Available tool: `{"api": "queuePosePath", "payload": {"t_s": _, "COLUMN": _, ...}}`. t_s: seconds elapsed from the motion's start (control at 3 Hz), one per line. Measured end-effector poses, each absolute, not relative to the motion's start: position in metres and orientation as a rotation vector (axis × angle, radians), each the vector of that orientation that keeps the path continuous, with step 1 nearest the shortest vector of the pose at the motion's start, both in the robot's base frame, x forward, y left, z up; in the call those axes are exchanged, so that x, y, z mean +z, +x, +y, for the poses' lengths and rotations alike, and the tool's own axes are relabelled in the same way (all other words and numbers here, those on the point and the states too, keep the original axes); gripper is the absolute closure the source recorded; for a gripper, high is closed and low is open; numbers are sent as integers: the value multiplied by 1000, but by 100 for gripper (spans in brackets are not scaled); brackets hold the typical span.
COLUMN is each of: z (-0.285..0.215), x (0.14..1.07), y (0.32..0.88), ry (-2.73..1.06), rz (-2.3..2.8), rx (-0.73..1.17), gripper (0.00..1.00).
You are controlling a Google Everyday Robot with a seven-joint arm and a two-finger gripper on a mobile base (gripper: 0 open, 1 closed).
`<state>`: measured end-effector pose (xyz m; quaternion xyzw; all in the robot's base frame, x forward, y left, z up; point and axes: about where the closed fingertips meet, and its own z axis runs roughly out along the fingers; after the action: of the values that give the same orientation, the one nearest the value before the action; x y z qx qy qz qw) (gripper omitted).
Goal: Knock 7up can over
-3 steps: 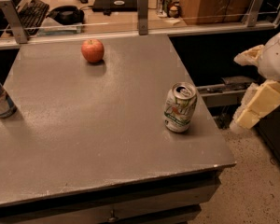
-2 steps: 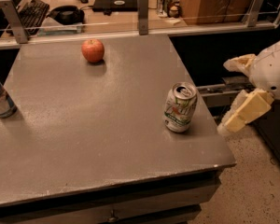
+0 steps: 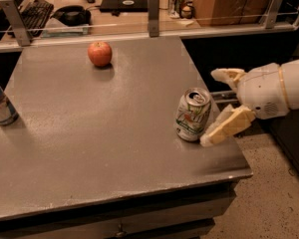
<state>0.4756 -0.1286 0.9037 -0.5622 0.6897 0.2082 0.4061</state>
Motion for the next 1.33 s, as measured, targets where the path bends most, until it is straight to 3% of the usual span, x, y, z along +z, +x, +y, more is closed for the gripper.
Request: {"api": "queuePosePath", "payload": {"t_s": 1.33, "z": 3, "x": 933, "y": 512, "ry": -1337, "rz": 1417, "rx": 761, "gripper": 0}}
